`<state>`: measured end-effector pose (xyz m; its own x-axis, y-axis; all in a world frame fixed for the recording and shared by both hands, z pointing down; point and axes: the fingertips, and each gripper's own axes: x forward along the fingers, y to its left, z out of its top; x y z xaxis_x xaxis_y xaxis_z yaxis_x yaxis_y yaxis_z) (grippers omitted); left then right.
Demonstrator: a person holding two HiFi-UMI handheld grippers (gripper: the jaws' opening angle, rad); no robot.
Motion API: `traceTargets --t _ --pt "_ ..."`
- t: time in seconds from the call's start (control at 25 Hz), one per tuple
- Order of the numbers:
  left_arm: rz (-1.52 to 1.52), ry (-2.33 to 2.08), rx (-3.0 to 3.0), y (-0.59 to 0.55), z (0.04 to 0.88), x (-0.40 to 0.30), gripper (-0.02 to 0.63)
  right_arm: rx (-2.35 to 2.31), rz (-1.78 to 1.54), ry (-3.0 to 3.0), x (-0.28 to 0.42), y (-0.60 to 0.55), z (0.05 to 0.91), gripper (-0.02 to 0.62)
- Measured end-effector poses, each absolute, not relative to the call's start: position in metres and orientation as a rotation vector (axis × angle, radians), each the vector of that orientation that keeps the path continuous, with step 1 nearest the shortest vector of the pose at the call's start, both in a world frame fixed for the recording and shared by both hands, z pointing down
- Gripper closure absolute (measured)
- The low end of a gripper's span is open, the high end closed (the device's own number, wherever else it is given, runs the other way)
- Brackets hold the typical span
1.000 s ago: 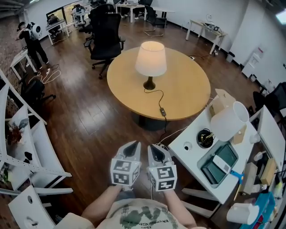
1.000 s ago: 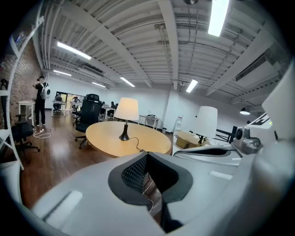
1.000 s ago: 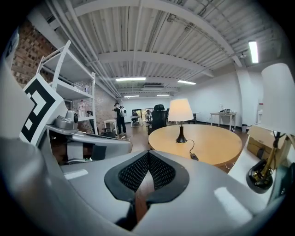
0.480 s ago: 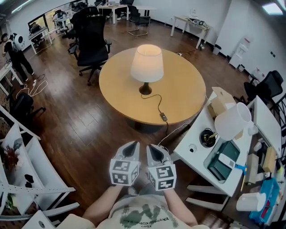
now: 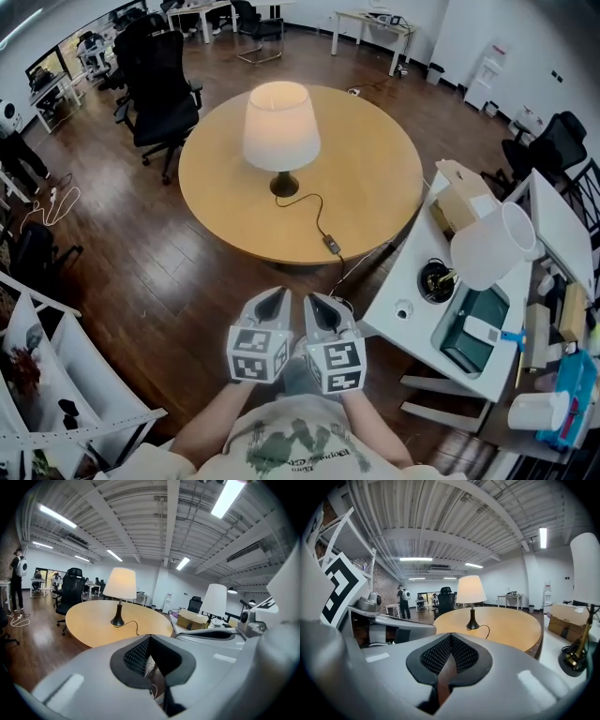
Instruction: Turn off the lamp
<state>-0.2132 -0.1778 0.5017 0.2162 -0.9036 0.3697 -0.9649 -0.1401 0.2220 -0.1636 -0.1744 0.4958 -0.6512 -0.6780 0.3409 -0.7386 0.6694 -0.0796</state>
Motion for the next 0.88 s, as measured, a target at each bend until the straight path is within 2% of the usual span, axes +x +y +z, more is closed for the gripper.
traceTargets --t 0.56,0.88 --pt "0.356 -1.591 2.161 -0.316 0.526 -0.196 0.606 1.216 0.372 -2.606 -0.156 -0.32 0.508 0.595" --pt "0.393 -1.514 2.165 -0.36 0.545 -0.19 0.606 1.256 0.429 -2.58 -0.143 -0.361 0.517 0.595"
